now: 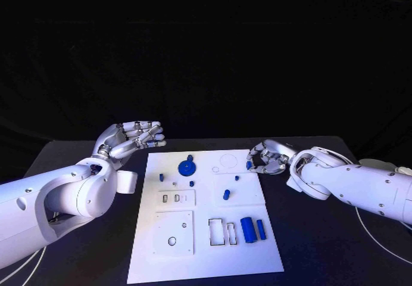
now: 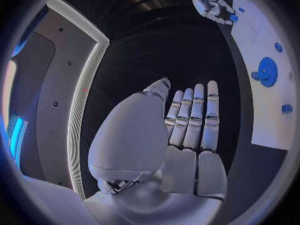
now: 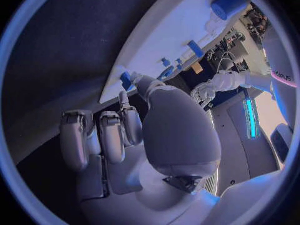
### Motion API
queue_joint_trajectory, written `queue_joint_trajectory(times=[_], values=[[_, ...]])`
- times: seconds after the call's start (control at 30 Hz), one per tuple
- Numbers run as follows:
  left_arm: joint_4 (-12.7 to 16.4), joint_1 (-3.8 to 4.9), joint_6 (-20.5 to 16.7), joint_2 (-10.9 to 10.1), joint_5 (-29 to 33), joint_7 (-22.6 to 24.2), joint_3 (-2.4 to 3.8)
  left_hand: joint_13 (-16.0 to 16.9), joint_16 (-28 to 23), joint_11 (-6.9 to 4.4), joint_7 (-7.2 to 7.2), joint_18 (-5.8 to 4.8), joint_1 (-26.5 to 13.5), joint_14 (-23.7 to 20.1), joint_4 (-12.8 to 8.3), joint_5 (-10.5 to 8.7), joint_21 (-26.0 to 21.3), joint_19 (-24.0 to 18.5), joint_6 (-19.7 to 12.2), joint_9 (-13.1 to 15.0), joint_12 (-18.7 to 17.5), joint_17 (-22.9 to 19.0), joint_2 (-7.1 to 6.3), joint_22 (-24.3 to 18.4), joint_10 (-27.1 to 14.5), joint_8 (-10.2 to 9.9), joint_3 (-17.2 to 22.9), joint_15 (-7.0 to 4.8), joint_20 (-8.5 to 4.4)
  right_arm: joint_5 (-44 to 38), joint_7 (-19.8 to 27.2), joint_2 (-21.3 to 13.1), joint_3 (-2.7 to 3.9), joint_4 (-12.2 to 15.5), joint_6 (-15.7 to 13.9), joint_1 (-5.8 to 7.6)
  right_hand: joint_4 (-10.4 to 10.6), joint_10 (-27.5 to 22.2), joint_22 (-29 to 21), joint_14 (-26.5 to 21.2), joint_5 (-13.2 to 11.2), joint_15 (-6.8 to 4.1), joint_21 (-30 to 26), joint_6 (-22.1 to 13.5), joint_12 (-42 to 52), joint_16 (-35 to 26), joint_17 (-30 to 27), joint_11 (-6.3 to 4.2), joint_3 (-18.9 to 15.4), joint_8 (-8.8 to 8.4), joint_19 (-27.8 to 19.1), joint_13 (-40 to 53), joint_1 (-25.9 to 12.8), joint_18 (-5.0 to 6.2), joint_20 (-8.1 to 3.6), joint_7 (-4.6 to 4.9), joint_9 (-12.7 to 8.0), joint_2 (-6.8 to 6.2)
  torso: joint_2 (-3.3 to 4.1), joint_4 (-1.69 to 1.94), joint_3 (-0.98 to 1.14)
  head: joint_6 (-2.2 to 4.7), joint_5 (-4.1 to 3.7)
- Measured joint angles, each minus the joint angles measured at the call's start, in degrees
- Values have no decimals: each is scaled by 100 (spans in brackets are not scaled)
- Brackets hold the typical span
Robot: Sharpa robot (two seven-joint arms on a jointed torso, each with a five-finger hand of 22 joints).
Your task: Assemble the parts on the task board
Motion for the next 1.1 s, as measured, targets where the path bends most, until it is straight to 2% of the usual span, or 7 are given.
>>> queue_joint_trajectory(times=[0.3, 0.47, 0.6, 0.7, 0.8, 0.83, 1.1], values=[[-7, 0, -2, -2, -1, 0, 0, 0, 0, 0, 0, -1, 0, 0, 0, 0, 0, 0, 0, 0, 0, 0, 0, 0, 0, 0, 0, 0, 0, -68, -32, 67, 0, -54, 14, -29, 0, 41, -1, 0, 0, 0, 23, 173, 65, 0, 0, -42, 0, 107, 0, 0, -31, 0, 0, -50, 35, 31, -2, 3, 2, 9, 9], [-7, 0, -2, -3, -1, -2, 0, 0, 0, 0, 0, 0, 0, 0, 0, 0, 0, 0, 0, 0, 0, -1, 0, 0, 0, 0, 0, 0, 0, -92, -45, 87, 2, -62, 13, -37, -9, 81, -1, 0, 0, 0, 45, 228, 88, 0, 0, -81, 9, 111, 0, -1, -51, 0, 0, -64, 49, 51, -2, -2, 1, 5, 14], [-8, 0, -3, -3, -1, -2, 0, 0, 0, 0, 0, 0, 0, 0, 0, 0, 0, 0, 0, 0, 0, -1, 0, 0, 0, 0, 0, 0, 0, -99, -54, 96, 1, -68, 4, -40, 0, 102, -1, 16, -13, -28, 85, 307, 126, 1, 0, -103, 51, 156, 0, -1, -114, 0, 0, -102, 61, 116, -2, -3, 2, 3, 13], [-8, 0, -3, -5, -1, -3, 0, 0, 0, 0, 0, 0, 0, 0, 0, 0, 0, 0, 0, 0, 0, -1, 0, 0, 0, -21, 0, 0, 0, -98, -54, 101, 0, -70, -31, -43, 9, 168, -2, 11, -156, -98, 137, 481, 192, 22, 0, -169, 185, 250, 11, -1, -110, 0, -55, -151, 89, 311, -2, -2, 2, 1, 8], [-8, 0, -3, -7, -2, -4, 0, 0, 0, 0, 0, 0, 0, 0, 0, 0, 0, 0, 0, 0, 0, -1, 0, 0, 0, -21, 0, 0, 0, -83, -42, 103, 0, -70, -102, -44, -22, 217, -2, 5, -177, -122, 201, 561, 245, 22, 0, -218, 257, 315, -2, -1, -90, -1, -76, -209, 98, 362, -2, -2, 2, 0, 7], [-8, 0, -3, -7, -2, -4, 0, 0, 0, 0, 0, 0, 0, 0, 0, 0, 0, 0, 0, 0, 0, -1, 0, 0, 0, -21, 0, 0, 0, -76, -35, 103, 0, -69, -140, -44, -47, 246, -2, 7, -189, -165, 243, 604, 281, 22, 0, -247, 305, 358, -2, -1, -88, -1, -122, -230, 102, 380, -2, -2, 2, -2, 7], [-17, 0, -3, -12, -2, -9, 0, 0, 0, 0, 0, 0, 0, 0, 0, 0, -1, 0, 0, 0, 0, 3, 0, 0, 0, -21, 0, 0, 0, -3, 42, 83, 1, 33, -604, -45, -181, 255, -2, 0, -138, -228, 301, 622, 310, 22, -1, -298, 484, 395, -9, -1, -12, 0, -198, -214, 96, 543, -2, -3, 2, -6, 20]])
